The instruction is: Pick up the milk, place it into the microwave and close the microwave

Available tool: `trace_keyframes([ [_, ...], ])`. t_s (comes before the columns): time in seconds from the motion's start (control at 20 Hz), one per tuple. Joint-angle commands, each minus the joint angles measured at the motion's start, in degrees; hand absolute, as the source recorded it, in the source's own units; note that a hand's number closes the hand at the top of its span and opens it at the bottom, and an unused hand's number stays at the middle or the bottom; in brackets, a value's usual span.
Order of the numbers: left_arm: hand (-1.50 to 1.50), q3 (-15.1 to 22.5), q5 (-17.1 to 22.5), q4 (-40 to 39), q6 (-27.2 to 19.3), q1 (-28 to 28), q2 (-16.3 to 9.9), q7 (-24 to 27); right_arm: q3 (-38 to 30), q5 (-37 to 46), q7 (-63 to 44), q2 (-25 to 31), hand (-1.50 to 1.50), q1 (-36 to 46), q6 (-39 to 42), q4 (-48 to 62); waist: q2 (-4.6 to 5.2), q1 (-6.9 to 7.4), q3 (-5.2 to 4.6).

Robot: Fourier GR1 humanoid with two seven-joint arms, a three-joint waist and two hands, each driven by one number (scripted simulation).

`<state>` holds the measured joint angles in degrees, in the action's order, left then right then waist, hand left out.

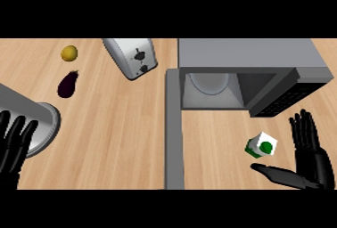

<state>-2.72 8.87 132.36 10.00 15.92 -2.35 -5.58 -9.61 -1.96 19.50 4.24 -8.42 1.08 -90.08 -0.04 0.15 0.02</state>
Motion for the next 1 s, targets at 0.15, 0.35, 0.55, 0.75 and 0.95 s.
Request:
trace_keyframes([
  [0.15, -1.50, -2.1, 0.4, -0.9, 0.0, -2.0, 0.2, -0.5, -3.1, -0.3, 9.4, 0.8, -1.50, -0.3, 1.5, 11.3, 0.02, -0.10, -0.01],
  [0.35, -1.50, -0.6, 1.7, 3.2, 1.2, 1.2, 0.8, -3.0, -4.7, -0.2, 12.6, 2.3, -1.50, 6.0, 1.8, 21.9, 0.03, 0.16, 0.00],
  [0.55, -1.50, 2.1, -3.5, 0.4, -1.4, -1.8, 2.3, -2.1, -5.4, -0.2, 23.3, 0.4, -1.50, 9.0, 2.3, 34.2, 0.09, 0.15, 0.02],
  [0.75, -1.50, 2.3, -3.7, 3.0, -1.3, -0.1, 2.3, -3.2, -6.9, -0.8, 28.6, 2.8, -1.50, 13.2, 5.2, 44.4, 0.09, 0.24, 0.03],
  [0.95, -1.50, 2.9, -3.0, 4.9, -1.2, 1.5, 2.3, -3.4, -8.4, -2.3, 29.9, 5.6, -1.50, 15.1, 5.6, 48.1, 0.03, 0.12, 0.00],
])
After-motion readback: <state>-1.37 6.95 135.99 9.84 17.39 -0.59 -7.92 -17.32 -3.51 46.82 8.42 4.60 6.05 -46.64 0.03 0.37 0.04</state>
